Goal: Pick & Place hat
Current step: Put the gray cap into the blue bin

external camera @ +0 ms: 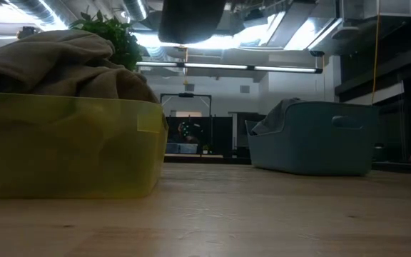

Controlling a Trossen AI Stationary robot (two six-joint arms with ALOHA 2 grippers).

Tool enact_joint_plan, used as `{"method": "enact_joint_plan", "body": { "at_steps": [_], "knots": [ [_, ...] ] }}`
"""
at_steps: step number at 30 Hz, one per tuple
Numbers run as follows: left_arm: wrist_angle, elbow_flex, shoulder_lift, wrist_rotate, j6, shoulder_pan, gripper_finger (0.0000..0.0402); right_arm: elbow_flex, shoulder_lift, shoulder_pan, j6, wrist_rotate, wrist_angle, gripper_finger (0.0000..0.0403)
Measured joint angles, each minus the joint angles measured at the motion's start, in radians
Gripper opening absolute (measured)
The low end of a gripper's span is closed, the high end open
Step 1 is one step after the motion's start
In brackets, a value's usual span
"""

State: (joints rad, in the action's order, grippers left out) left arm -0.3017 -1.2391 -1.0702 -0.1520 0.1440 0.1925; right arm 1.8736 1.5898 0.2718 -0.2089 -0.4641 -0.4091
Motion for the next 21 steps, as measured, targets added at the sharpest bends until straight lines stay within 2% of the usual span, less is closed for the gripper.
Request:
{"method": "enact_joint_plan", "body": {
  "at_steps": [4, 10, 15, 21],
  "knots": [
    [-0.008, 0.000, 0.002, 0.001, 0.001, 0.000, 0.0157, 0.000, 0.000, 0.000, 0.000, 0.000, -0.002, 0.0003],
    [-0.029, 0.001, 0.012, 0.004, 0.081, 0.000, 0.0157, 0.000, 0.000, 0.000, 0.000, -0.006, -0.022, 0.0003],
    [-0.038, 0.001, 0.044, 0.022, 0.176, 0.001, 0.0157, 0.000, 0.000, 0.000, 0.000, -0.096, -0.022, 0.0003],
    [-0.040, 0.001, 0.038, -0.024, 0.162, 0.000, 0.0157, 0.000, 0.000, 0.000, 0.019, -0.132, -0.013, 0.0003]
  ]
}}
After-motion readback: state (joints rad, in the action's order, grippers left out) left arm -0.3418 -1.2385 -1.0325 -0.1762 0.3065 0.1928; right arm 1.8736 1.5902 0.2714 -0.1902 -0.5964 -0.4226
